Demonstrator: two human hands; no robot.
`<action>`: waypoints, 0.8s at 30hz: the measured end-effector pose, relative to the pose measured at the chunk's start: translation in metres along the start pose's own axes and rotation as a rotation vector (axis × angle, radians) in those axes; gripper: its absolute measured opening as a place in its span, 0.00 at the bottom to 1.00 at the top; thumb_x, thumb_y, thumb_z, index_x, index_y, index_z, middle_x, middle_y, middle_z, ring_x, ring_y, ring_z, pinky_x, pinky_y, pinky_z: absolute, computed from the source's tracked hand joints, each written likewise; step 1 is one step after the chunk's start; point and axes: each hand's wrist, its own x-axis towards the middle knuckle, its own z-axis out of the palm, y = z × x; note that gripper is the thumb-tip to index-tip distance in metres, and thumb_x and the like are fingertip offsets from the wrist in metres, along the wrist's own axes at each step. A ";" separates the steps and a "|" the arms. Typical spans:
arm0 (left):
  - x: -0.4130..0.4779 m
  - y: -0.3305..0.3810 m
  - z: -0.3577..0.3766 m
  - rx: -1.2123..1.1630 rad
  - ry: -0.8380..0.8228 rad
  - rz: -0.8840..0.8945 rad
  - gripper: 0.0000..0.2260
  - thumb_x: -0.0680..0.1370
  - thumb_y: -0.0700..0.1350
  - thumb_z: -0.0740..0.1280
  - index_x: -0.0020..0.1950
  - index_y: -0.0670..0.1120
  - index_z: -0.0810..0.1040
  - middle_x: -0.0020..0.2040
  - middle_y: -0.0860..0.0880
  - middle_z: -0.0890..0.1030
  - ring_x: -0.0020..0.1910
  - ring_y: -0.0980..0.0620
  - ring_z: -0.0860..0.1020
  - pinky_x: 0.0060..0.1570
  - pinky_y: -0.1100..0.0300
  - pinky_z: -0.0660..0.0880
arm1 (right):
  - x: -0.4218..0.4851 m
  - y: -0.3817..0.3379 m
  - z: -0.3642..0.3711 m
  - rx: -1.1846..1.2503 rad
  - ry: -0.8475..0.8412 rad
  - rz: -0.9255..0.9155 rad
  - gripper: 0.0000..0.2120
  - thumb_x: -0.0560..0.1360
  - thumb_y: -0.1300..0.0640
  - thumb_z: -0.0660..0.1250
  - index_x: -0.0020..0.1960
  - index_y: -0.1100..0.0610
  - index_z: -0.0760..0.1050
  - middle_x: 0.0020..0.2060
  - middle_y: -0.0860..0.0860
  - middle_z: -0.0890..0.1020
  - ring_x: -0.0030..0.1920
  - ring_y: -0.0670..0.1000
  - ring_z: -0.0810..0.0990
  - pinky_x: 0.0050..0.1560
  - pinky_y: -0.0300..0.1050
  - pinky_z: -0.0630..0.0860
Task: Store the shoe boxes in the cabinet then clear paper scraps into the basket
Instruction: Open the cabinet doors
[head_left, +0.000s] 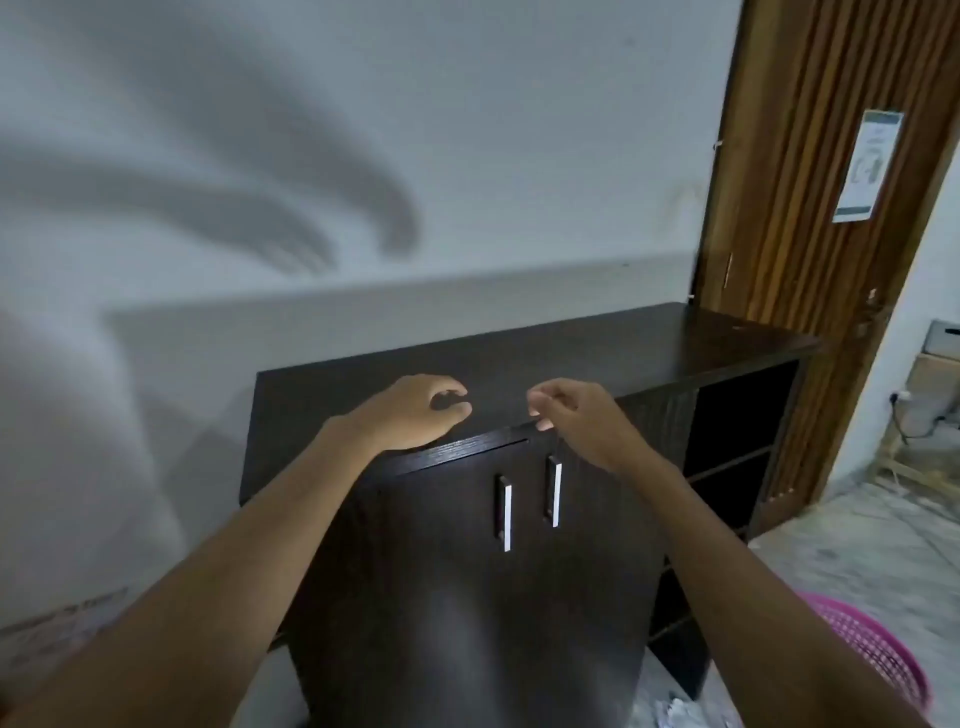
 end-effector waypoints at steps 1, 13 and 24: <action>-0.003 0.001 0.013 0.012 -0.017 -0.014 0.20 0.80 0.59 0.59 0.70 0.54 0.71 0.70 0.54 0.72 0.68 0.52 0.71 0.65 0.56 0.67 | -0.007 0.014 0.009 -0.001 0.000 0.044 0.07 0.79 0.48 0.65 0.53 0.48 0.80 0.46 0.45 0.85 0.45 0.44 0.84 0.50 0.40 0.77; 0.001 -0.015 0.070 0.071 0.255 -0.010 0.15 0.80 0.55 0.62 0.66 0.56 0.77 0.69 0.55 0.75 0.68 0.53 0.72 0.64 0.53 0.69 | -0.042 0.073 0.102 0.155 0.029 0.301 0.12 0.78 0.47 0.67 0.55 0.54 0.78 0.43 0.44 0.82 0.41 0.37 0.78 0.37 0.26 0.70; 0.003 -0.017 0.070 0.035 0.268 -0.036 0.14 0.80 0.56 0.63 0.65 0.58 0.77 0.69 0.58 0.74 0.68 0.55 0.70 0.64 0.49 0.71 | -0.046 0.089 0.129 0.374 0.228 0.310 0.33 0.74 0.44 0.70 0.72 0.45 0.57 0.34 0.50 0.81 0.36 0.49 0.82 0.42 0.54 0.82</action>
